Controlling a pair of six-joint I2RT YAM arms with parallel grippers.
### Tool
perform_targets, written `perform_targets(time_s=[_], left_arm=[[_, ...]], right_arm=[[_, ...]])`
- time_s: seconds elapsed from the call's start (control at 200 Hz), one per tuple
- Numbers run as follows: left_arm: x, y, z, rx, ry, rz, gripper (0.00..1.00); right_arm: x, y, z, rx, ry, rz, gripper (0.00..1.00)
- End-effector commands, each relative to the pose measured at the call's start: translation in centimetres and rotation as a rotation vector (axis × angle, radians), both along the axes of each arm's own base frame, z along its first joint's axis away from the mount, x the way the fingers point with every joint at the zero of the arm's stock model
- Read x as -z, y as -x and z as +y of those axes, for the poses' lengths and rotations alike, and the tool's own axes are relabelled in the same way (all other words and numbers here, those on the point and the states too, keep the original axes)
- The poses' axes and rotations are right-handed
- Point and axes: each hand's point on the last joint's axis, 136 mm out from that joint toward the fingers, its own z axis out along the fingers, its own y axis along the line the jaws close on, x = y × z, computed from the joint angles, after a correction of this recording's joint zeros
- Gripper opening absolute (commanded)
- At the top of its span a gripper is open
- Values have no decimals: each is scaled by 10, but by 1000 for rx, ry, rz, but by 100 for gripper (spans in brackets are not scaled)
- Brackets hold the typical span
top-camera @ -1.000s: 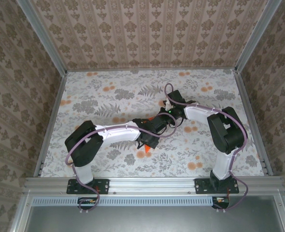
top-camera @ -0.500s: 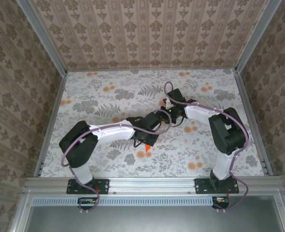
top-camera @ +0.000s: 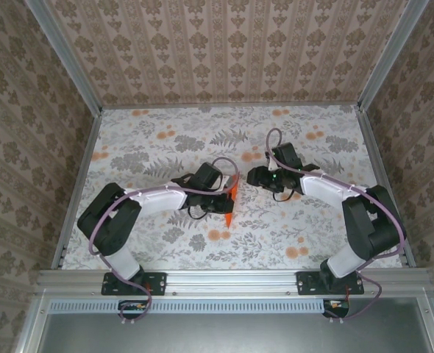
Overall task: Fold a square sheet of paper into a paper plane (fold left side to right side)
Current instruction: Fold the wing for the fifth time at the center of the table.
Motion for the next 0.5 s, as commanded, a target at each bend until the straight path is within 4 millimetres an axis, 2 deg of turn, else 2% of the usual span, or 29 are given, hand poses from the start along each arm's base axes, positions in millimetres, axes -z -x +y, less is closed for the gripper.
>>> perform_targets(time_s=[0.0, 0.22, 0.495], left_arm=[[-21, 0, -14, 8, 163, 47, 2], [-24, -5, -13, 0, 249, 106, 2], [-12, -11, -6, -8, 267, 145, 1]], right_arm=[[-8, -1, -1, -20, -5, -88, 58], [-1, 8, 6, -32, -84, -133, 58], [11, 17, 19, -67, -98, -151, 57]])
